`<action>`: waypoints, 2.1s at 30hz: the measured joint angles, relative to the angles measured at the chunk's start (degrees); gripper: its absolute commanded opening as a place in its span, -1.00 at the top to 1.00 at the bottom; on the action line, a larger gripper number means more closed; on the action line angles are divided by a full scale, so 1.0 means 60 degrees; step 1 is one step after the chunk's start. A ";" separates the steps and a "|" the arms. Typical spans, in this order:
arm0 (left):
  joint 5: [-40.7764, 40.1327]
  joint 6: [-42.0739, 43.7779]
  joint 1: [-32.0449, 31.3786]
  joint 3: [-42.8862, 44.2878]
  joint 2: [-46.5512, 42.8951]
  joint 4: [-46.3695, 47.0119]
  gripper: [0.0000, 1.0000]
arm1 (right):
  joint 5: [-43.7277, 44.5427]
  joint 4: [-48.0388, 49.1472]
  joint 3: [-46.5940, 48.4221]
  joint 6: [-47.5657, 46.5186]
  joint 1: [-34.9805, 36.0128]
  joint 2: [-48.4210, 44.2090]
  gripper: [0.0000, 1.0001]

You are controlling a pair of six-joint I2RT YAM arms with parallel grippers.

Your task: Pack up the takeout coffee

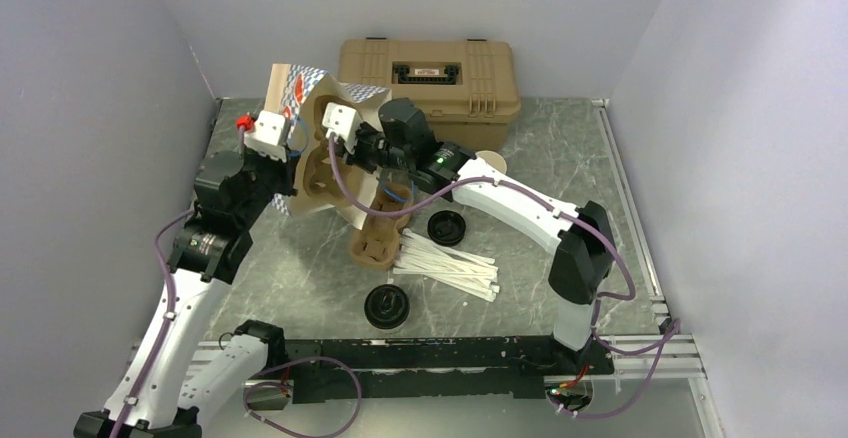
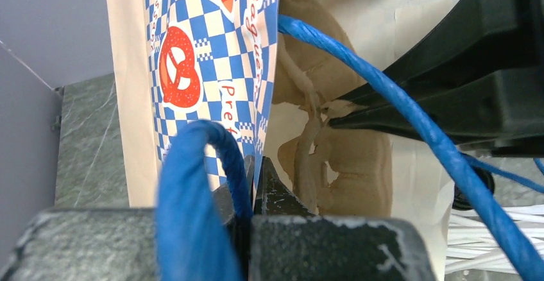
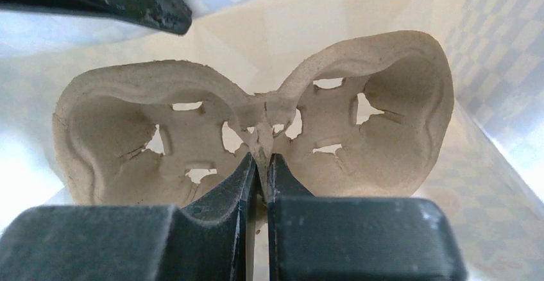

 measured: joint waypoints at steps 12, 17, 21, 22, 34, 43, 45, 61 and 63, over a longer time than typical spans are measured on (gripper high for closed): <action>0.0055 -0.1534 0.0000 0.2914 0.1104 -0.2852 1.00 | -0.0379 -0.0572 0.0390 -0.0066 -0.0029 0.0171 1.00; -0.0029 -0.1963 0.0000 0.3264 0.1581 -0.3799 1.00 | -0.0681 -0.1177 0.1257 0.0033 -0.0029 0.0612 1.00; -0.0022 -0.2277 0.0106 0.3308 0.1781 -0.4226 1.00 | -0.0849 -0.1865 0.1770 0.0073 -0.0022 0.0816 1.00; 0.0022 -0.2335 0.0193 0.3326 0.1818 -0.4273 1.00 | -0.0867 -0.2025 0.1912 0.0073 -0.0018 0.0911 1.00; 0.1872 -0.2940 0.2138 0.3344 0.2310 -0.4648 1.00 | -0.0583 -0.3395 0.3300 -0.0120 0.0193 0.2069 1.00; 0.2911 -0.3271 0.2452 0.3249 0.2561 -0.4666 1.00 | 0.0346 -0.3978 0.4218 -0.0033 0.0375 0.2871 0.98; 0.3067 -0.3275 0.2656 0.3133 0.2572 -0.4663 1.00 | 0.0466 -0.3927 0.4226 -0.0025 0.0430 0.2932 0.91; 0.4080 -0.3381 0.3220 0.2739 0.2565 -0.4615 1.00 | 0.1432 -0.3694 0.4350 0.0379 0.0630 0.3056 -0.44; 0.4146 -0.3421 0.3238 0.2707 0.2565 -0.4615 1.00 | 0.1446 -0.3625 0.4328 0.0419 0.0678 0.3053 -0.45</action>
